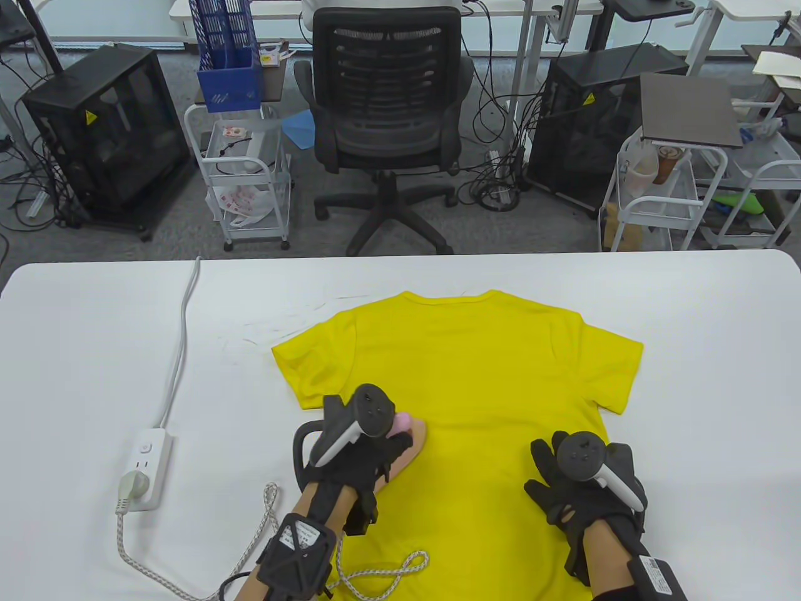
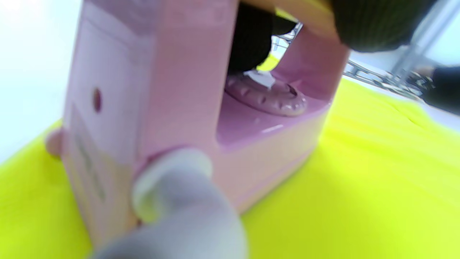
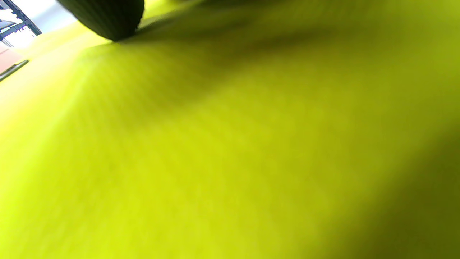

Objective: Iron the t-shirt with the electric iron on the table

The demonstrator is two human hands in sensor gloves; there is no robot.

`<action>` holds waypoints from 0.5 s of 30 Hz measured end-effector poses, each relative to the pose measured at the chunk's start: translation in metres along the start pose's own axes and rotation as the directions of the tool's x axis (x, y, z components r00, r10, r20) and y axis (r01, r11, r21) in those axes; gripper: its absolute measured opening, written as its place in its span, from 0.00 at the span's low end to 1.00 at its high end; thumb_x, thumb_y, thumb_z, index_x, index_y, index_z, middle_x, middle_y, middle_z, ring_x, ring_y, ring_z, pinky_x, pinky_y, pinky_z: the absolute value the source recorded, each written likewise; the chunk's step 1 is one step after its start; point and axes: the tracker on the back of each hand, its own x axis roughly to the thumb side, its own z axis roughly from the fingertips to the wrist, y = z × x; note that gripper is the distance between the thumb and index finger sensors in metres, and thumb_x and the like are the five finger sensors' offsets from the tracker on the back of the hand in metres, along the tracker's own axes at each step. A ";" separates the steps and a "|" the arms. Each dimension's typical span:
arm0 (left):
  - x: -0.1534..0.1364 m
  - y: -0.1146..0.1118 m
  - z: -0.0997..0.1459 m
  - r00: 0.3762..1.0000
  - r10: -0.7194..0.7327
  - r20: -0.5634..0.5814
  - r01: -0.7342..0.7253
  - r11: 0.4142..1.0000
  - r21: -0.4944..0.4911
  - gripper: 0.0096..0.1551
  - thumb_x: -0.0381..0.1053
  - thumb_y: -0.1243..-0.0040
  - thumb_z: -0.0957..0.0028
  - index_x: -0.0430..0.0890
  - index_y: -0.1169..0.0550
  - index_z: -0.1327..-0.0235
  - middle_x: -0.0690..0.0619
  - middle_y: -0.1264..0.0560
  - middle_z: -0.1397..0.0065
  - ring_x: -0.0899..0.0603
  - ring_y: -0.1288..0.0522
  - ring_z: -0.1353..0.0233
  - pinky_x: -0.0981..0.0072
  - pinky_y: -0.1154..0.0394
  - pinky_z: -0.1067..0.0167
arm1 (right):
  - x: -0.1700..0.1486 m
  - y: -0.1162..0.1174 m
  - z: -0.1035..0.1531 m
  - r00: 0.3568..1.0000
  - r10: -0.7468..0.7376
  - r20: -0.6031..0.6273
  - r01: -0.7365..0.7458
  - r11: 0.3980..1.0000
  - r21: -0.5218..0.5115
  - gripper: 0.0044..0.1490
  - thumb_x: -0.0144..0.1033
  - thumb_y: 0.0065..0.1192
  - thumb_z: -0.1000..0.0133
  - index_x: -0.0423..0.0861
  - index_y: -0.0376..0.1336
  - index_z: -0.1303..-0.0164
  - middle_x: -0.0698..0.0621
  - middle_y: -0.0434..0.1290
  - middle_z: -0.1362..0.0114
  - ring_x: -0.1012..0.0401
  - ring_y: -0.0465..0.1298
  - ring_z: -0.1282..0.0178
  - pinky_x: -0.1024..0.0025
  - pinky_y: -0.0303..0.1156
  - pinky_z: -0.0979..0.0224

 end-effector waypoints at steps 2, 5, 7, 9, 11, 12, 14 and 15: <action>-0.004 -0.001 -0.002 0.995 0.080 0.063 -0.078 0.996 -0.044 0.44 0.69 0.37 0.54 0.55 0.35 0.25 0.53 0.21 0.42 0.46 0.17 0.53 0.46 0.26 0.40 | 0.000 0.000 0.000 1.000 -0.002 -0.001 0.002 1.000 -0.001 0.45 0.57 0.56 0.46 0.63 0.39 0.24 0.51 0.30 0.17 0.49 0.27 0.20 0.38 0.29 0.26; 0.009 -0.008 0.004 0.988 0.052 0.147 -0.037 0.994 -0.098 0.44 0.70 0.37 0.55 0.54 0.33 0.26 0.54 0.20 0.44 0.47 0.16 0.55 0.48 0.24 0.41 | 0.000 0.000 0.000 1.000 -0.005 -0.003 0.005 1.000 -0.003 0.45 0.57 0.55 0.46 0.63 0.39 0.24 0.51 0.30 0.17 0.49 0.27 0.20 0.38 0.29 0.26; 0.032 -0.022 0.012 0.963 0.036 0.267 0.012 0.984 -0.177 0.44 0.71 0.37 0.55 0.54 0.32 0.27 0.55 0.19 0.46 0.48 0.15 0.56 0.49 0.23 0.42 | 0.000 0.000 -0.001 1.000 -0.003 -0.004 0.003 1.000 -0.004 0.45 0.57 0.55 0.46 0.63 0.39 0.24 0.51 0.30 0.17 0.49 0.27 0.20 0.38 0.29 0.26; 0.056 -0.034 0.023 0.933 -0.001 0.360 0.086 0.972 -0.220 0.44 0.72 0.38 0.56 0.55 0.31 0.28 0.55 0.18 0.47 0.49 0.14 0.57 0.50 0.21 0.43 | 0.000 0.000 0.000 1.000 -0.005 -0.003 0.005 1.000 -0.004 0.45 0.57 0.55 0.46 0.63 0.39 0.24 0.51 0.30 0.17 0.49 0.27 0.20 0.38 0.29 0.26; 0.081 -0.048 0.038 0.885 -0.063 0.462 0.193 0.951 -0.240 0.43 0.73 0.39 0.57 0.55 0.30 0.29 0.57 0.17 0.48 0.50 0.13 0.57 0.52 0.20 0.43 | 0.000 0.000 0.000 1.000 -0.004 -0.003 0.004 1.000 -0.004 0.45 0.57 0.55 0.46 0.63 0.39 0.24 0.51 0.30 0.17 0.49 0.27 0.20 0.38 0.29 0.26; 0.091 -0.053 0.045 0.863 -0.085 0.498 0.227 0.945 -0.233 0.44 0.74 0.39 0.57 0.56 0.30 0.29 0.57 0.17 0.48 0.50 0.12 0.57 0.52 0.19 0.43 | 0.000 0.000 0.000 1.000 -0.003 -0.003 0.003 1.000 -0.004 0.45 0.57 0.55 0.46 0.63 0.39 0.24 0.51 0.30 0.17 0.49 0.27 0.20 0.38 0.29 0.26; 0.103 -0.058 0.055 0.844 -0.139 0.518 0.286 0.934 -0.214 0.44 0.75 0.39 0.58 0.55 0.28 0.30 0.57 0.16 0.49 0.51 0.11 0.58 0.53 0.18 0.44 | 0.000 0.000 0.000 1.000 -0.004 -0.003 0.004 1.000 -0.004 0.45 0.57 0.55 0.46 0.63 0.39 0.24 0.51 0.30 0.17 0.49 0.27 0.20 0.38 0.28 0.26; 0.105 -0.059 0.058 0.839 -0.164 0.519 0.306 0.931 -0.201 0.44 0.75 0.39 0.58 0.55 0.28 0.30 0.57 0.16 0.49 0.51 0.11 0.57 0.52 0.18 0.44 | 0.000 0.000 0.000 1.000 -0.004 -0.002 0.004 1.000 -0.004 0.45 0.57 0.55 0.46 0.63 0.39 0.24 0.51 0.30 0.17 0.49 0.27 0.20 0.38 0.28 0.26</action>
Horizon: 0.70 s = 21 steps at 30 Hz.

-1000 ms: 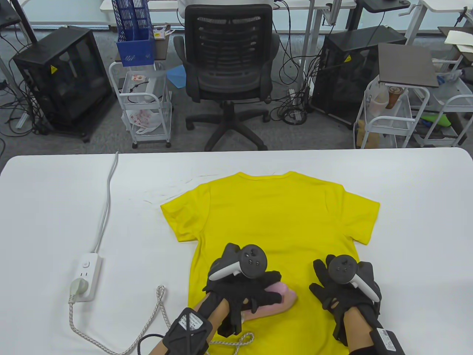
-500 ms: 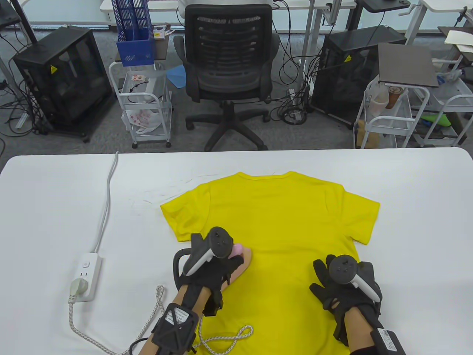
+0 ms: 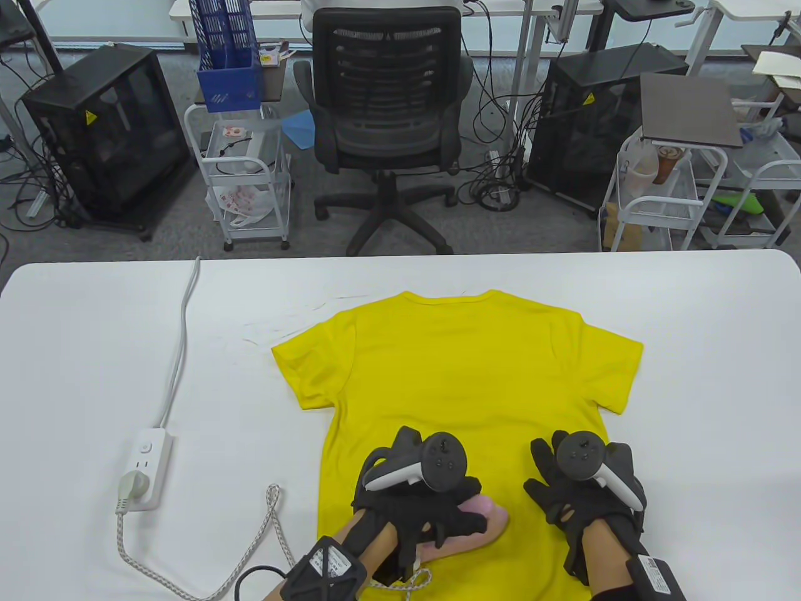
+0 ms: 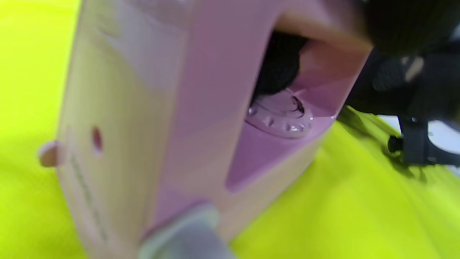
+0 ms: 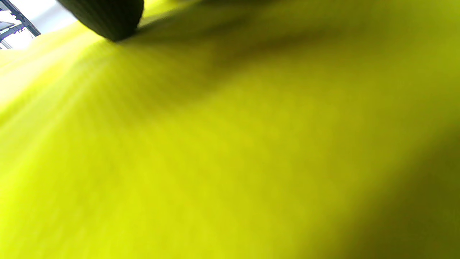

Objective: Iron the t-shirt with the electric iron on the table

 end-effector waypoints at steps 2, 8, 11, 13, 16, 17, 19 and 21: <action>-0.001 0.003 0.001 0.998 -0.059 -0.029 0.061 0.997 0.050 0.44 0.76 0.38 0.60 0.55 0.26 0.32 0.58 0.15 0.50 0.51 0.10 0.58 0.53 0.18 0.45 | 0.000 0.000 0.000 1.000 -0.001 0.001 0.001 1.000 0.001 0.45 0.57 0.55 0.46 0.63 0.39 0.24 0.51 0.30 0.17 0.49 0.27 0.20 0.39 0.28 0.26; -0.056 0.023 0.009 0.933 -0.030 -0.358 0.096 0.981 0.169 0.46 0.75 0.35 0.60 0.55 0.29 0.30 0.57 0.17 0.47 0.50 0.11 0.56 0.50 0.20 0.42 | 0.000 0.000 0.000 1.000 -0.001 0.002 0.001 1.000 0.000 0.45 0.57 0.55 0.46 0.63 0.39 0.24 0.51 0.30 0.17 0.49 0.27 0.20 0.39 0.28 0.26; -0.094 0.030 0.017 0.822 0.048 -0.568 0.095 0.971 0.220 0.45 0.72 0.35 0.56 0.54 0.33 0.27 0.56 0.20 0.43 0.47 0.14 0.51 0.47 0.24 0.37 | 0.000 0.000 0.000 1.000 0.001 0.002 -0.001 1.000 0.000 0.45 0.57 0.55 0.46 0.63 0.39 0.24 0.51 0.30 0.17 0.49 0.27 0.20 0.39 0.28 0.26; -0.111 0.034 0.022 0.795 0.093 -0.600 0.069 0.968 0.240 0.45 0.71 0.35 0.55 0.54 0.34 0.27 0.56 0.20 0.43 0.48 0.14 0.51 0.47 0.24 0.37 | 0.000 0.000 0.000 1.000 0.003 0.000 -0.003 1.000 0.000 0.45 0.57 0.55 0.46 0.63 0.39 0.24 0.51 0.30 0.17 0.49 0.27 0.20 0.38 0.29 0.26; -0.122 0.033 0.024 0.841 0.210 -0.499 -0.076 0.959 0.274 0.43 0.71 0.35 0.56 0.53 0.31 0.29 0.56 0.19 0.47 0.49 0.14 0.56 0.49 0.22 0.41 | 0.000 0.000 0.000 1.000 0.004 -0.001 -0.004 1.000 0.001 0.45 0.57 0.55 0.46 0.63 0.39 0.24 0.51 0.30 0.17 0.49 0.27 0.20 0.38 0.29 0.26; -0.121 0.032 0.022 0.868 0.221 -0.444 -0.111 0.959 0.260 0.43 0.71 0.34 0.56 0.53 0.30 0.30 0.56 0.19 0.48 0.50 0.14 0.57 0.50 0.21 0.42 | 0.000 0.000 0.000 1.000 0.003 -0.002 -0.003 1.000 0.000 0.45 0.57 0.55 0.46 0.63 0.39 0.24 0.51 0.30 0.17 0.49 0.27 0.20 0.38 0.29 0.26; -0.109 0.027 0.017 0.918 0.223 -0.327 -0.164 0.966 0.199 0.43 0.71 0.34 0.57 0.54 0.29 0.31 0.56 0.18 0.49 0.50 0.14 0.58 0.50 0.21 0.42 | 0.000 0.000 0.000 1.000 0.002 -0.003 -0.002 1.000 -0.001 0.45 0.57 0.55 0.46 0.63 0.39 0.24 0.51 0.30 0.17 0.49 0.27 0.20 0.38 0.29 0.26; -0.082 0.021 0.008 0.963 0.175 -0.206 -0.151 0.981 0.125 0.43 0.73 0.35 0.58 0.55 0.28 0.31 0.56 0.18 0.49 0.50 0.14 0.59 0.50 0.21 0.42 | 0.000 0.000 -0.001 1.000 0.004 -0.004 -0.004 1.000 -0.001 0.45 0.57 0.55 0.46 0.63 0.39 0.24 0.51 0.30 0.17 0.49 0.27 0.20 0.38 0.29 0.26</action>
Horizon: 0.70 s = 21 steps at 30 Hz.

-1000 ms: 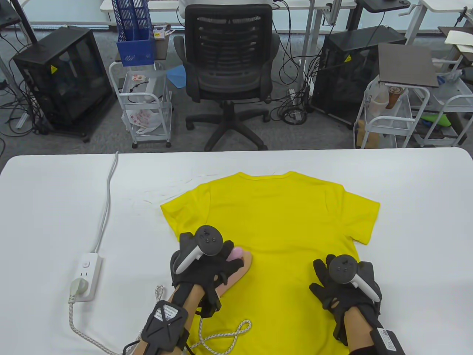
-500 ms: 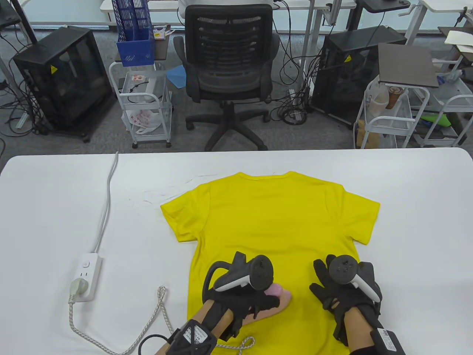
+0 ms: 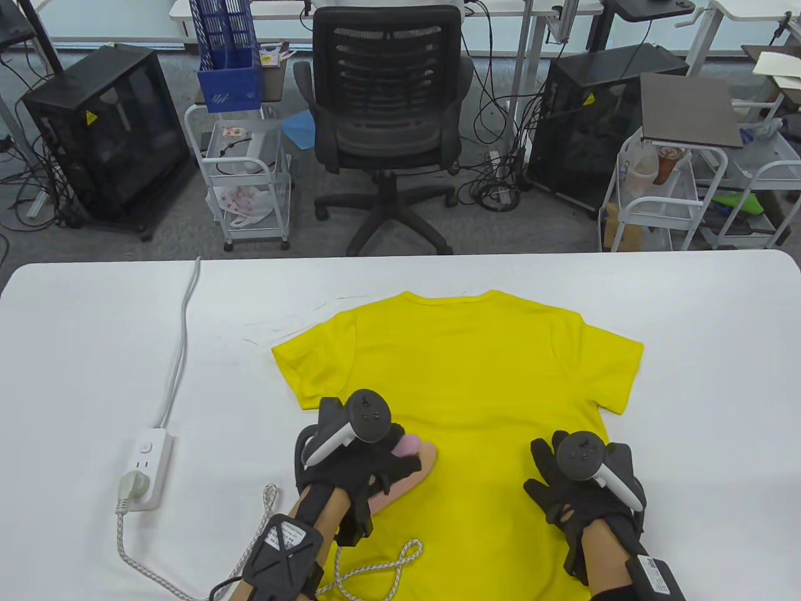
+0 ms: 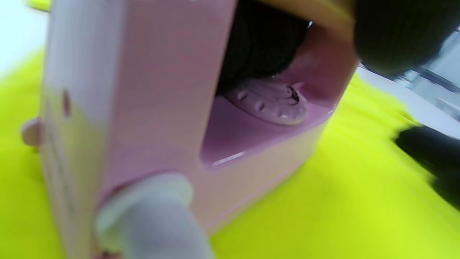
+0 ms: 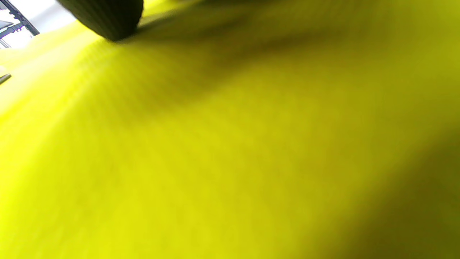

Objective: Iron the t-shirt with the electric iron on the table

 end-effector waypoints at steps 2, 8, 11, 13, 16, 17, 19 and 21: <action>0.025 -0.011 0.000 0.995 -0.046 0.088 0.051 0.997 -0.054 0.43 0.74 0.36 0.59 0.55 0.28 0.31 0.57 0.17 0.50 0.51 0.13 0.59 0.52 0.20 0.42 | 0.000 0.000 0.000 1.000 0.001 0.000 -0.001 1.000 -0.001 0.45 0.58 0.55 0.46 0.63 0.39 0.24 0.51 0.30 0.17 0.49 0.27 0.20 0.38 0.29 0.26; 0.083 -0.039 0.013 0.940 -0.189 0.286 0.219 0.973 -0.078 0.44 0.76 0.38 0.60 0.56 0.27 0.32 0.59 0.16 0.51 0.52 0.11 0.59 0.54 0.18 0.44 | 0.000 0.000 0.000 1.000 0.003 0.000 -0.003 1.000 0.000 0.45 0.58 0.55 0.46 0.63 0.38 0.24 0.51 0.30 0.17 0.49 0.27 0.20 0.38 0.28 0.26; 0.080 -0.033 0.013 0.945 -0.234 0.230 0.246 0.969 -0.022 0.44 0.76 0.38 0.60 0.57 0.27 0.32 0.58 0.16 0.49 0.51 0.11 0.58 0.53 0.18 0.44 | 0.000 0.000 0.000 1.000 0.003 0.000 -0.003 1.000 0.001 0.45 0.58 0.55 0.46 0.63 0.38 0.24 0.51 0.30 0.17 0.49 0.27 0.20 0.38 0.28 0.26; 0.068 -0.025 0.010 0.964 -0.234 0.125 0.231 0.972 0.035 0.44 0.75 0.38 0.60 0.57 0.28 0.30 0.56 0.16 0.48 0.50 0.11 0.57 0.51 0.19 0.43 | 0.000 0.000 0.000 1.000 0.004 0.000 -0.004 1.000 0.001 0.45 0.58 0.55 0.46 0.63 0.38 0.24 0.51 0.30 0.17 0.49 0.27 0.20 0.38 0.28 0.26; 0.035 -0.007 0.003 0.981 -0.185 -0.056 0.189 0.978 0.091 0.45 0.75 0.40 0.59 0.57 0.30 0.29 0.56 0.17 0.47 0.49 0.12 0.56 0.50 0.20 0.42 | 0.000 0.000 0.000 1.000 0.004 0.001 -0.004 1.000 0.000 0.45 0.58 0.55 0.46 0.63 0.38 0.24 0.51 0.30 0.17 0.49 0.27 0.20 0.38 0.28 0.26; 0.019 0.000 0.001 0.984 -0.121 -0.134 0.137 0.984 0.112 0.45 0.75 0.40 0.58 0.56 0.31 0.28 0.55 0.17 0.46 0.49 0.12 0.56 0.50 0.21 0.42 | 0.000 0.000 0.000 1.000 0.004 0.001 -0.004 1.000 0.001 0.46 0.58 0.55 0.46 0.63 0.38 0.24 0.51 0.30 0.17 0.49 0.27 0.20 0.38 0.28 0.26; -0.007 0.009 0.000 0.975 -0.021 -0.220 0.053 0.988 0.143 0.45 0.74 0.39 0.57 0.56 0.32 0.28 0.55 0.18 0.46 0.48 0.13 0.56 0.49 0.22 0.41 | 0.000 0.000 0.000 1.000 0.005 0.002 -0.005 1.000 0.001 0.45 0.58 0.55 0.46 0.63 0.38 0.24 0.51 0.30 0.17 0.49 0.27 0.20 0.38 0.29 0.26; -0.031 0.016 0.002 0.964 0.079 -0.253 -0.039 0.986 0.160 0.45 0.74 0.39 0.57 0.56 0.31 0.28 0.54 0.18 0.46 0.48 0.13 0.56 0.49 0.22 0.41 | -0.001 0.000 0.000 1.000 0.001 0.003 -0.001 1.000 0.003 0.45 0.58 0.55 0.46 0.63 0.38 0.24 0.51 0.30 0.17 0.49 0.27 0.20 0.39 0.28 0.26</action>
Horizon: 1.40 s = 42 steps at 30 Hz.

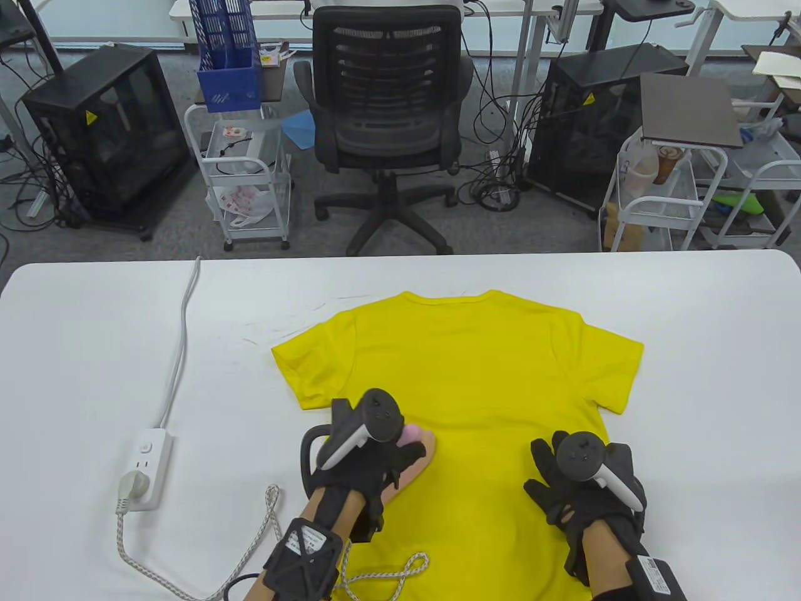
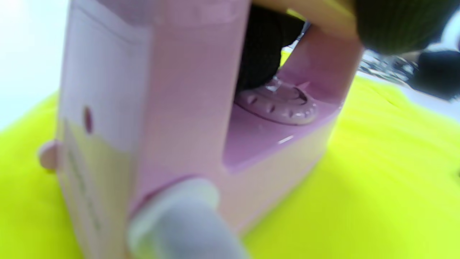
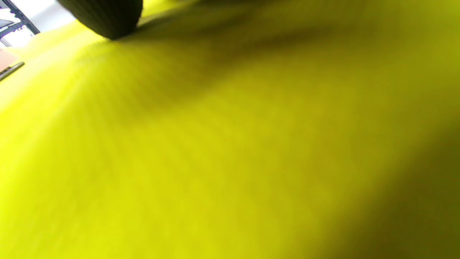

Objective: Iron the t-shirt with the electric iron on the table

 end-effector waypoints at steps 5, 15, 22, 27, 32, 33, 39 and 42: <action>0.000 -0.002 0.002 0.998 0.021 0.053 -0.019 0.999 -0.031 0.44 0.73 0.39 0.56 0.54 0.31 0.28 0.54 0.18 0.47 0.49 0.12 0.58 0.51 0.20 0.43 | 0.000 0.000 0.000 1.000 0.003 -0.003 -0.003 1.000 0.000 0.45 0.58 0.55 0.46 0.63 0.38 0.24 0.51 0.30 0.17 0.49 0.27 0.20 0.38 0.28 0.26; 0.094 -0.050 0.039 0.892 -0.081 0.444 0.214 0.942 -0.257 0.46 0.75 0.39 0.56 0.54 0.32 0.27 0.56 0.15 0.50 0.51 0.08 0.59 0.55 0.16 0.47 | 0.000 0.000 0.000 1.000 0.000 -0.003 0.000 1.000 0.002 0.46 0.58 0.55 0.46 0.63 0.38 0.24 0.51 0.29 0.17 0.49 0.27 0.20 0.38 0.28 0.26; 0.078 -0.034 0.027 0.925 -0.103 0.365 0.159 0.979 -0.127 0.46 0.74 0.36 0.60 0.55 0.30 0.30 0.56 0.12 0.55 0.51 0.06 0.64 0.55 0.14 0.52 | 0.000 0.000 0.000 1.000 0.001 0.000 -0.001 1.000 0.002 0.46 0.58 0.55 0.46 0.63 0.38 0.24 0.51 0.30 0.17 0.49 0.27 0.20 0.38 0.28 0.26; 0.025 -0.008 0.004 0.990 0.017 0.141 -0.017 1.000 0.000 0.47 0.74 0.34 0.61 0.52 0.29 0.31 0.55 0.11 0.59 0.49 0.06 0.67 0.53 0.14 0.54 | 0.000 0.000 0.000 1.000 0.000 0.000 0.000 1.000 0.003 0.46 0.58 0.55 0.46 0.63 0.38 0.24 0.51 0.30 0.17 0.49 0.27 0.20 0.38 0.28 0.26; -0.001 -0.003 -0.004 0.979 0.180 0.100 -0.177 0.983 -0.044 0.47 0.73 0.33 0.60 0.50 0.29 0.31 0.53 0.11 0.59 0.48 0.07 0.68 0.53 0.14 0.55 | 0.001 0.000 0.000 1.000 0.001 -0.001 -0.001 1.000 0.002 0.46 0.58 0.55 0.46 0.63 0.38 0.24 0.51 0.30 0.17 0.49 0.27 0.20 0.38 0.28 0.26; -0.001 -0.004 -0.005 0.976 0.190 0.110 -0.184 0.981 -0.063 0.46 0.72 0.34 0.59 0.50 0.29 0.31 0.54 0.11 0.58 0.49 0.06 0.67 0.54 0.14 0.54 | 0.001 0.000 0.000 1.000 0.000 -0.002 0.000 1.000 0.002 0.46 0.58 0.55 0.46 0.63 0.38 0.24 0.51 0.30 0.17 0.49 0.27 0.20 0.38 0.28 0.26; 0.040 -0.030 0.008 0.934 0.221 0.280 -0.129 0.941 -0.313 0.45 0.70 0.34 0.56 0.51 0.32 0.29 0.54 0.12 0.53 0.49 0.06 0.64 0.55 0.14 0.52 | 0.002 0.000 -0.001 1.000 0.001 -0.005 -0.001 1.000 0.001 0.46 0.58 0.55 0.46 0.63 0.38 0.24 0.51 0.30 0.18 0.49 0.27 0.20 0.38 0.28 0.26; 0.068 -0.039 0.023 0.922 0.124 0.366 -0.006 0.952 -0.307 0.45 0.69 0.34 0.56 0.53 0.33 0.28 0.54 0.12 0.50 0.50 0.06 0.63 0.55 0.14 0.51 | 0.001 0.000 0.000 1.000 -0.002 -0.003 0.002 1.000 0.000 0.46 0.58 0.55 0.46 0.63 0.38 0.24 0.51 0.30 0.17 0.49 0.27 0.20 0.38 0.28 0.26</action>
